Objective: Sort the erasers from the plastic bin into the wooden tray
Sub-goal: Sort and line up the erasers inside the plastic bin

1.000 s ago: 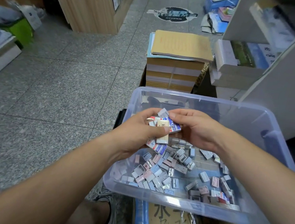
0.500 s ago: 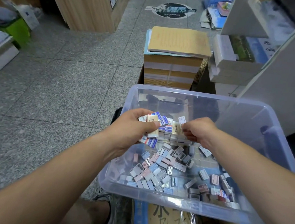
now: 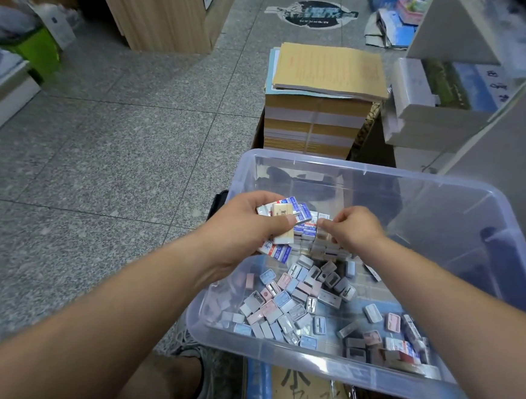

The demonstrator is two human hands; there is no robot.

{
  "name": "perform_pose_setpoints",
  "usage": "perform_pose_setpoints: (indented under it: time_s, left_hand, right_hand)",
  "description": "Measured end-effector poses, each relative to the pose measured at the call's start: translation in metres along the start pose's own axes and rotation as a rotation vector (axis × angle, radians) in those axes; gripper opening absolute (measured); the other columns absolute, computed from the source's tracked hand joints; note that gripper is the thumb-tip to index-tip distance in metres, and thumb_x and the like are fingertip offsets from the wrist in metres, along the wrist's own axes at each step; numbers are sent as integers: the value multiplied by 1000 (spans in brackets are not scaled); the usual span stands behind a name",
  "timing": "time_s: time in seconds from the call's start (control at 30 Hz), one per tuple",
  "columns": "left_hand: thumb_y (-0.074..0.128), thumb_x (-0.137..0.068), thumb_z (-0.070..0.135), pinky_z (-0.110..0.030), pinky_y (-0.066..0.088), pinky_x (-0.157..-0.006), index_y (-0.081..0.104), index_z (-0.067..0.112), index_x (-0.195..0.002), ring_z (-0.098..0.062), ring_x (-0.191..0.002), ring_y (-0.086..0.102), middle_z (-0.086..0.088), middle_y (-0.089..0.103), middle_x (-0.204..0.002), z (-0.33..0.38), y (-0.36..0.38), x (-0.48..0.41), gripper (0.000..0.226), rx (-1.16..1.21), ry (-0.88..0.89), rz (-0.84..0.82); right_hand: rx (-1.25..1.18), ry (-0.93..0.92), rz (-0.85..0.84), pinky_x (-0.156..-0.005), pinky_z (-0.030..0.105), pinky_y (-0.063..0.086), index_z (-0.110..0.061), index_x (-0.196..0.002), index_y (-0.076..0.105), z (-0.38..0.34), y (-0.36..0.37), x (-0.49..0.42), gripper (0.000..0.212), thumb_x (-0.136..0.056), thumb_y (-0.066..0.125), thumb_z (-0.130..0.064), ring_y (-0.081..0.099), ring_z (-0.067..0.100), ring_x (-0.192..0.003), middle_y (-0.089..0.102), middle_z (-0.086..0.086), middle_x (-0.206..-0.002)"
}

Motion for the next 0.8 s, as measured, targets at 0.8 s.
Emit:
perform_pose_setpoints:
  time_s: [0.8]
  left_hand:
    - [69, -93, 4, -39, 58, -75, 69, 9, -110, -29, -86, 66, -25, 73, -108, -5, 0, 1, 18, 12, -60, 15]
  right_hand:
    - [-667, 97, -85, -58, 30, 45, -8, -80, 69, -10, -28, 37, 9, -83, 78, -6, 51, 17, -62, 65, 5, -66]
Point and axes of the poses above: each hand's wrist, its own x-axis away from the middle knuckle, its own y-axis out of the palm, z = x × y, the point moved 4 cm from there along -x, towards the middle knuckle
